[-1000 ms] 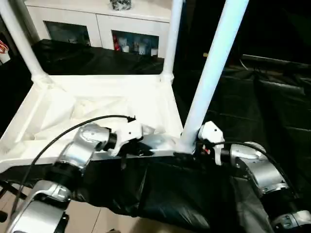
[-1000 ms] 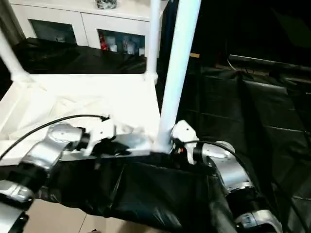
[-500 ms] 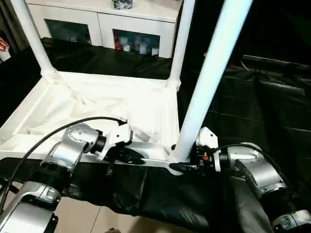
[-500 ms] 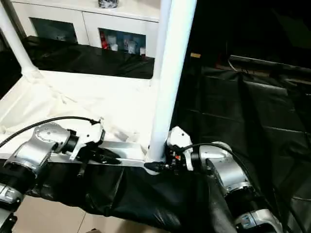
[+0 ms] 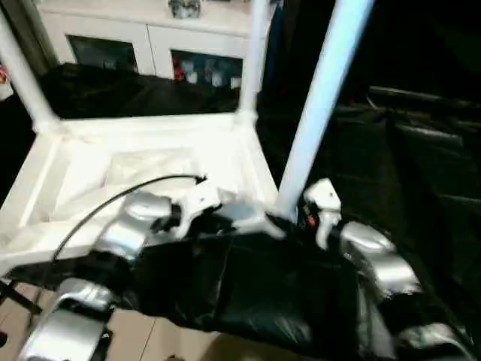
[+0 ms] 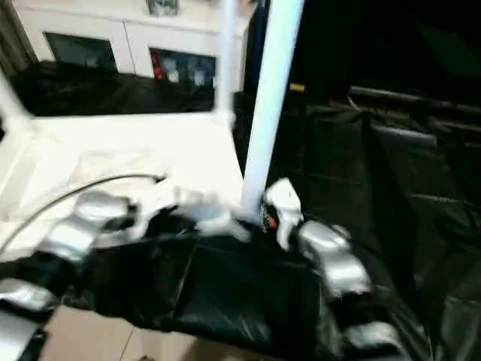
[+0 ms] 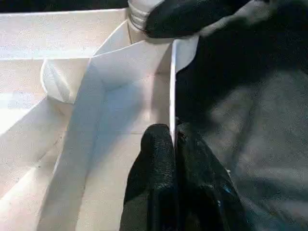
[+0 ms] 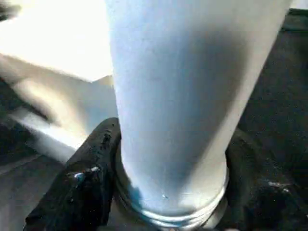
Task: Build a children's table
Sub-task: Rotate leg to tighten
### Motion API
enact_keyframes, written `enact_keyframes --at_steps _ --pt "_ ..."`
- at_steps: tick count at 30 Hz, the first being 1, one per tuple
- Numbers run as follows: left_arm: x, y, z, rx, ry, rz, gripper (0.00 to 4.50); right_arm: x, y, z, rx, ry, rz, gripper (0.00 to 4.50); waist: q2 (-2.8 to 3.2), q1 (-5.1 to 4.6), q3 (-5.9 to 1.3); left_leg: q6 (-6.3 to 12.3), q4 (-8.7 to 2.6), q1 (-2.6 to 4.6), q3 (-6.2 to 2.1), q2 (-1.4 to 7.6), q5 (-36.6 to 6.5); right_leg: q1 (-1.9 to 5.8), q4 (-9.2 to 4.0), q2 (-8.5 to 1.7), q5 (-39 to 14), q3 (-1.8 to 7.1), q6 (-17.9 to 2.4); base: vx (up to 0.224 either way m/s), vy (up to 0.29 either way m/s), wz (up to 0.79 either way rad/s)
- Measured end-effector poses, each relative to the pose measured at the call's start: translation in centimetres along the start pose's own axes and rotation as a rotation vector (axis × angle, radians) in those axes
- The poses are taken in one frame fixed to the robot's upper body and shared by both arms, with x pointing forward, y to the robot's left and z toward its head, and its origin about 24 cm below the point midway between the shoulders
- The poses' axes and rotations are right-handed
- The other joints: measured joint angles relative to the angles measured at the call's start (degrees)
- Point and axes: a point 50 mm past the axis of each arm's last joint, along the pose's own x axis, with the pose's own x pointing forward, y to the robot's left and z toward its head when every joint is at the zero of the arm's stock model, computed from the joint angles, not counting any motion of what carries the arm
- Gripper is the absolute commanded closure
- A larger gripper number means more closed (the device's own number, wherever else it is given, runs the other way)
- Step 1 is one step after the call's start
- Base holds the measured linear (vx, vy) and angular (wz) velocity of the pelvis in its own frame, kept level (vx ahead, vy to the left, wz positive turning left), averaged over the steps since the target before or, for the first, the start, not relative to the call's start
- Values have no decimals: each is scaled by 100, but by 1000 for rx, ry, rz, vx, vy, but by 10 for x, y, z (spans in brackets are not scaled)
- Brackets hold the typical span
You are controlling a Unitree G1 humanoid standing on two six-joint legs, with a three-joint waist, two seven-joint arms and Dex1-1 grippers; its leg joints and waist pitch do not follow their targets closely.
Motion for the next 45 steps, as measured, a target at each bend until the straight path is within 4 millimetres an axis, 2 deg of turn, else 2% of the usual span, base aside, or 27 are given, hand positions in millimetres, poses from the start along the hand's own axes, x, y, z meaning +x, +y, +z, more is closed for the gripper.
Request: enact_keyframes --at_steps 4,6,8,9,12,14,19,27,36,38,40,45 --pt "15 -2 6 -9 2 64 450 9 0 1 50 -13 -154 182 31 10 -20 0 1 2 0 -5 0 8 -2 -2 0 6 0 0 0 0" --pt "17 -3 7 -9 2 71 450 10 0 1 58 -18 -172 127 36 15 -23 1 -1 1 0 -5 -1 10 -4 -2 1 6 -1 0 0 0" --pt "18 -3 8 -10 2 71 450 10 0 1 60 -20 -171 127 39 16 -24 1 -1 1 0 -5 -1 10 -4 -2 4 5 -7 0 0 0" --pt "18 -3 7 -11 2 71 450 10 1 1 68 -23 -167 103 40 15 -25 1 -1 1 0 -5 -1 10 -4 -2 4 5 -6 0 0 0" --pt "17 -3 8 -11 1 63 450 8 0 1 70 -25 -135 85 40 15 -25 1 -1 -2 -1 -5 -1 10 -7 -2 -1 5 2 0 0 0" --pt "16 -4 8 -8 -1 45 450 4 -3 1 54 -20 -90 57 40 17 -25 2 -3 -7 -1 -6 -2 9 -10 -2 3 5 -5 0 0 0" --pt "5 -8 2 7 -13 -43 450 -11 -6 1 -15 5 114 57 47 25 -25 3 -30 -5 -3 -4 -2 4 -8 -2 1 -4 -14 0 0 0" --pt "-13 -13 -6 33 -13 -223 450 -40 -6 4 -112 93 509 57 37 106 -18 4 -8 -15 0 -1 -1 10 -8 -3 -1 -1 -12 0 0 0" --pt "-27 -15 -13 35 0 -341 450 -50 -1 5 -136 149 696 130 30 165 -13 4 -9 -15 0 3 -1 8 -4 -3 -8 -4 0 0 0 0" --pt "-29 -15 -13 38 2 -354 450 -50 0 5 -137 151 710 136 26 176 -11 4 -8 -15 0 2 -1 7 -4 -3 -7 -4 -1 0 0 0" --pt "-30 -15 -14 41 3 -361 450 -50 1 5 -138 150 717 165 24 176 -10 4 -6 -15 0 3 -1 7 -4 -3 -3 -3 -8 0 0 0" --pt "-31 -14 -14 38 4 -366 450 -50 3 4 -139 149 724 182 24 173 -9 4 -8 -17 0 4 -1 7 -4 -3 -5 -4 -6 0 0 0"
